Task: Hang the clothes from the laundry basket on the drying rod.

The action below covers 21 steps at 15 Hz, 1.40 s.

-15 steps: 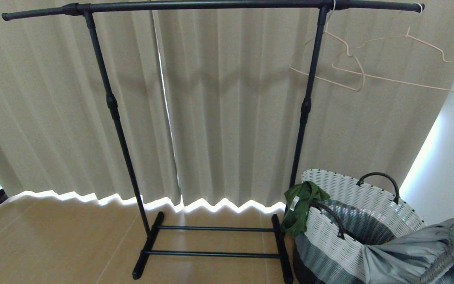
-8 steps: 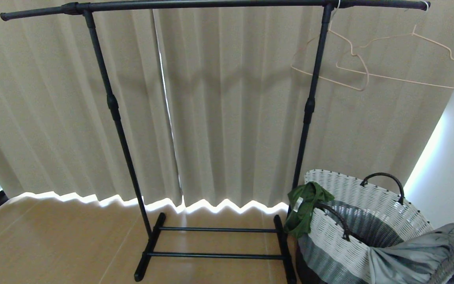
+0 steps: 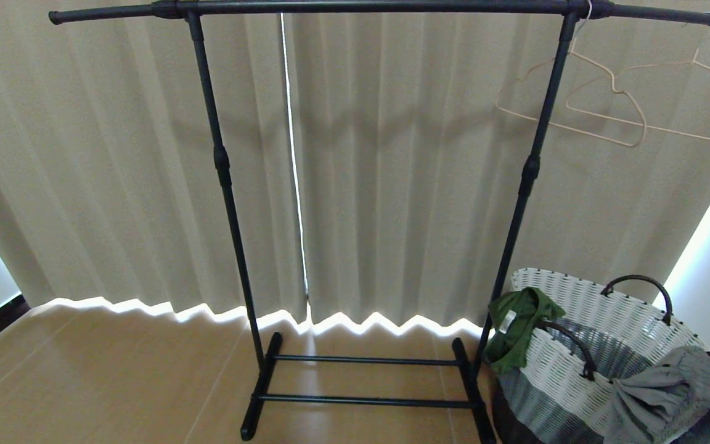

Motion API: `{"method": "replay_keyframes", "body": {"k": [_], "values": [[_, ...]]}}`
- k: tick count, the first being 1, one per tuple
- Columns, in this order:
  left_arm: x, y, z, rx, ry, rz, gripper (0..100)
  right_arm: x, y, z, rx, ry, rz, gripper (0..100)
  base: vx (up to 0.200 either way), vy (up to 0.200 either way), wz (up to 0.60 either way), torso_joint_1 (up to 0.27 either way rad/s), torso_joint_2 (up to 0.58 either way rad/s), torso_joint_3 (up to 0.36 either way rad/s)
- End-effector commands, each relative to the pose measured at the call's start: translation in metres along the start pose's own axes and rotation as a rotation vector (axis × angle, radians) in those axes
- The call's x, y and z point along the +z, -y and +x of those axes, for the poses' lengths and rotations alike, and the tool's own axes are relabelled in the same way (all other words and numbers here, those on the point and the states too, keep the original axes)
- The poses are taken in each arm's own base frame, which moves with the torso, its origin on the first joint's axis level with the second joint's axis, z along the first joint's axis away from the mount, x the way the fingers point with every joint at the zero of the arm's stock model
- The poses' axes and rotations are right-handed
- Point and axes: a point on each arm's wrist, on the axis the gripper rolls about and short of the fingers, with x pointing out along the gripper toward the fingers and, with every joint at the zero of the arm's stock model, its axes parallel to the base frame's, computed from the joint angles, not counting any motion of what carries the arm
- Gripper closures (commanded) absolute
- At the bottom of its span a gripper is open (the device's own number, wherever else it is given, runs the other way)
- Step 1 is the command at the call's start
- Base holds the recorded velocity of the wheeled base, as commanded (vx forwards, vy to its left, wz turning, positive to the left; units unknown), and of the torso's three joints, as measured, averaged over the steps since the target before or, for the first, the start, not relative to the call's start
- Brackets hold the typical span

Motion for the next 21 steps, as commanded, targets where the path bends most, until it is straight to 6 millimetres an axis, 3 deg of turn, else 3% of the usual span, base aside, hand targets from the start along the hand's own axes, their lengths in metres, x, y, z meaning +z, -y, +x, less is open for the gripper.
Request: {"method": "replay_keyframes", "body": {"k": [1,7,10,11,13,16,17,18,20,21], "values": [[0.0,0.0,0.0,-0.002,0.0,-0.001,0,0.0,-0.003,0.0,0.034,0.005,0.002,100,0.0,0.0,0.0,0.0,0.0,0.0],[0.001,0.001,0.0,-0.029,0.012,0.021,0,0.021,-0.011,0.0,0.176,0.097,0.085,100,0.0,0.0,0.0,0.0,0.0,0.0],[0.019,0.003,-0.004,-0.141,0.129,0.039,0,0.036,-0.017,-0.005,0.28,0.113,0.131,100,0.0,0.0,0.0,0.0,0.0,0.0],[0.039,0.005,-0.012,-0.283,0.189,0.062,0,0.053,-0.018,-0.008,0.335,0.156,0.155,100,0.0,0.0,0.0,0.0,0.0,0.0],[0.068,0.004,-0.006,-0.369,0.155,0.058,0,0.068,-0.019,-0.011,0.373,0.21,0.156,100,0.0,0.0,0.0,0.0,0.0,0.0],[0.114,-0.001,0.026,-0.469,0.04,0.023,0,0.085,-0.017,-0.012,0.396,0.256,0.173,100,0.0,0.0,0.0,0.0,0.0,0.0],[0.14,-0.005,0.053,-0.488,-0.007,0.006,0,0.098,-0.016,-0.013,0.416,0.287,0.204,100,0.0,0.0,0.0,0.0,0.0,0.0],[0.153,-0.005,0.072,-0.519,-0.027,-0.001,0,0.108,-0.015,-0.014,0.431,0.31,0.23,100,0.0,0.0,0.0,0.0,0.0,0.0],[0.165,0.0,0.114,-0.594,-0.063,-0.002,0,0.125,-0.013,-0.016,0.455,0.354,0.285,100,0.0,0.0,0.0,0.0,0.0,0.0],[0.166,0.003,0.126,-0.621,-0.07,0.0,0,0.128,-0.012,-0.017,0.461,0.364,0.297,100,0.0,0.0,0.0,0.0,0.0,0.0]]}}
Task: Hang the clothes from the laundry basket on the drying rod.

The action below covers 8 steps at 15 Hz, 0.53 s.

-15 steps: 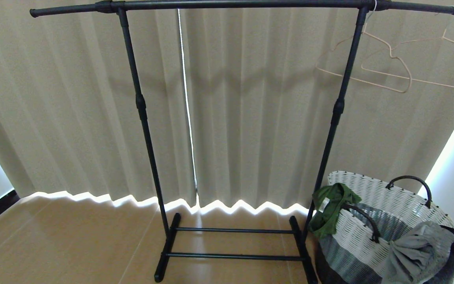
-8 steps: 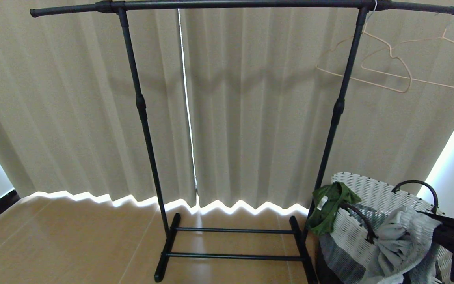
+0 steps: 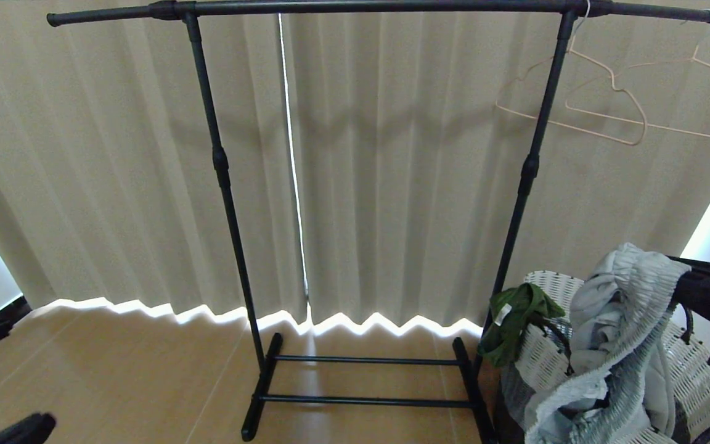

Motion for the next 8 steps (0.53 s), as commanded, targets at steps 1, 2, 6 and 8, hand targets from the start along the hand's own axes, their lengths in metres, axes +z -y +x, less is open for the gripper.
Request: {"method": "replay_keyframes", "body": {"k": [1,2,6,8], "values": [[0.014,-0.027,0.079,-0.131,-0.108,-0.046,0,0.011,-0.003,0.004,0.024,0.025,0.006,100,0.0,0.0,0.0,0.0,0.0,0.0],[0.01,-0.023,0.107,-0.13,-0.137,-0.032,0,0.013,-0.005,0.007,0.045,0.027,0.004,100,0.0,0.0,0.0,0.0,0.0,0.0],[-0.011,0.041,0.165,-0.312,-0.232,-0.023,0,0.036,-0.013,0.018,0.095,0.065,0.06,100,0.0,0.0,0.0,0.0,0.0,0.0],[-0.023,0.063,0.188,-0.374,-0.27,-0.011,0,0.043,-0.013,0.021,0.097,0.082,0.064,100,0.0,0.0,0.0,0.0,0.0,0.0]]}}
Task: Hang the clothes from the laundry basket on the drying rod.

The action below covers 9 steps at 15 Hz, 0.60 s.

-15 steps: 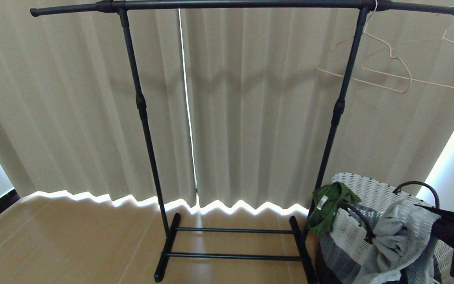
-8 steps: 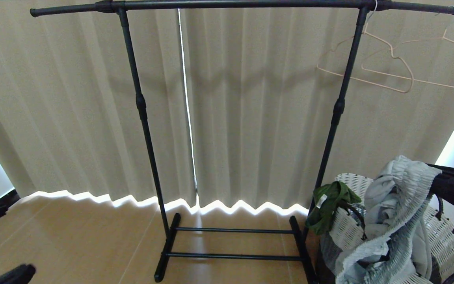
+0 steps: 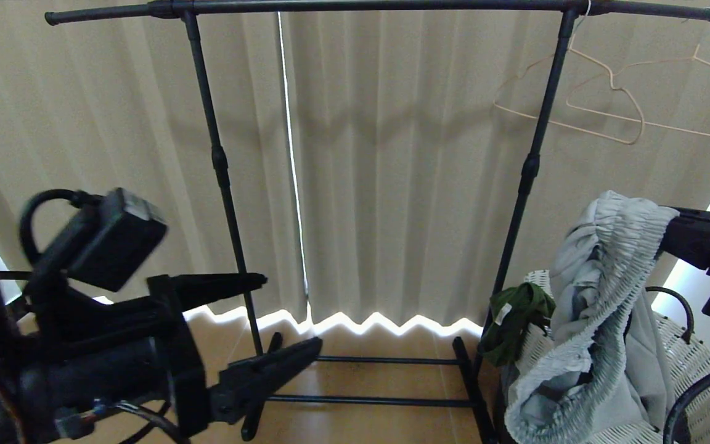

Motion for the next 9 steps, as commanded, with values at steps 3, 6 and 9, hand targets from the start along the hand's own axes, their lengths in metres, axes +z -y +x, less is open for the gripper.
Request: {"method": "replay_keyframes", "body": {"k": [3,6,9], "values": [[-0.029,0.05,0.094,-0.179,-0.138,-0.013,0,0.015,-0.011,0.007,0.066,0.041,-0.006,100,0.0,0.0,0.0,0.0,0.0,0.0],[-0.028,0.073,0.129,-0.204,-0.141,-0.064,0,0.019,-0.015,0.006,0.093,0.057,-0.008,100,0.0,0.0,0.0,0.0,0.0,0.0],[-0.03,0.088,0.161,-0.218,-0.148,-0.076,0,0.02,-0.017,0.004,0.112,0.065,0.003,100,0.0,0.0,0.0,0.0,0.0,0.0]]}}
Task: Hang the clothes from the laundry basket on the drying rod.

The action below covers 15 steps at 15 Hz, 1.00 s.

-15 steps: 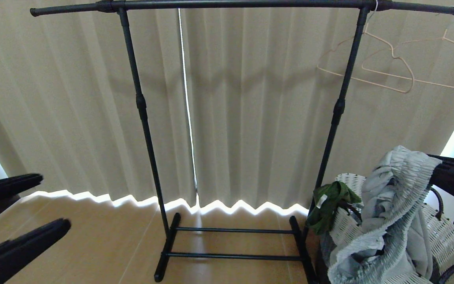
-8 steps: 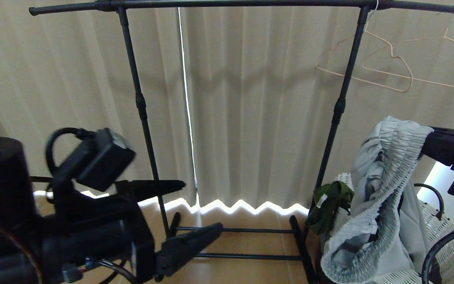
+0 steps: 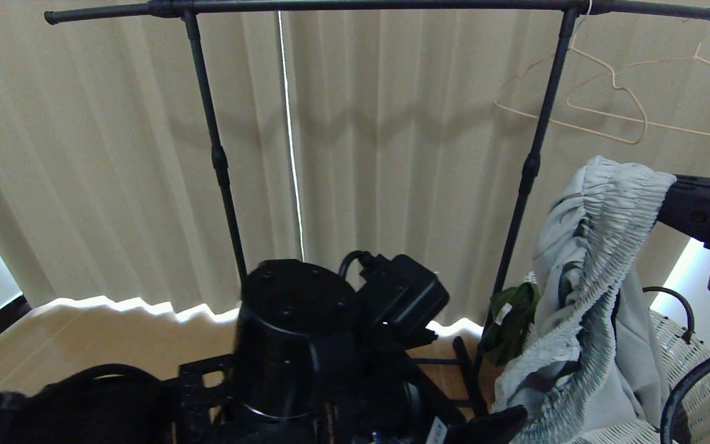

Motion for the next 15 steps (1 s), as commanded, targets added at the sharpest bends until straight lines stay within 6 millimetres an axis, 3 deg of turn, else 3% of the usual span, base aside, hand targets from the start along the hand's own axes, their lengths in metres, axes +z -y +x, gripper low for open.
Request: {"method": "replay_keyframes", "body": {"k": [1,4,10,11,15], "values": [[-0.012,0.004,0.041,0.013,-0.046,-0.01,0,0.001,-0.001,-0.002,0.005,0.006,0.0,100,0.0,0.0,0.0,0.0,0.0,0.0],[-0.023,0.0,0.057,0.107,-0.073,-0.009,0,0.001,-0.001,-0.003,0.004,0.009,0.0,100,0.0,0.0,0.0,0.0,0.0,0.0],[-0.033,-0.005,0.062,0.163,-0.104,-0.009,0,0.001,-0.001,-0.004,0.002,0.009,-0.001,100,0.0,0.0,0.0,0.0,0.0,0.0],[-0.035,-0.005,0.063,0.164,-0.109,-0.009,100,0.001,-0.001,-0.005,0.002,0.011,-0.002,100,0.0,0.0,0.0,0.0,0.0,0.0],[-0.037,-0.004,0.063,0.184,-0.112,0.003,100,-0.003,0.0,-0.002,0.0,-0.006,0.0,100,0.0,0.0,0.0,0.0,0.0,0.0]]}}
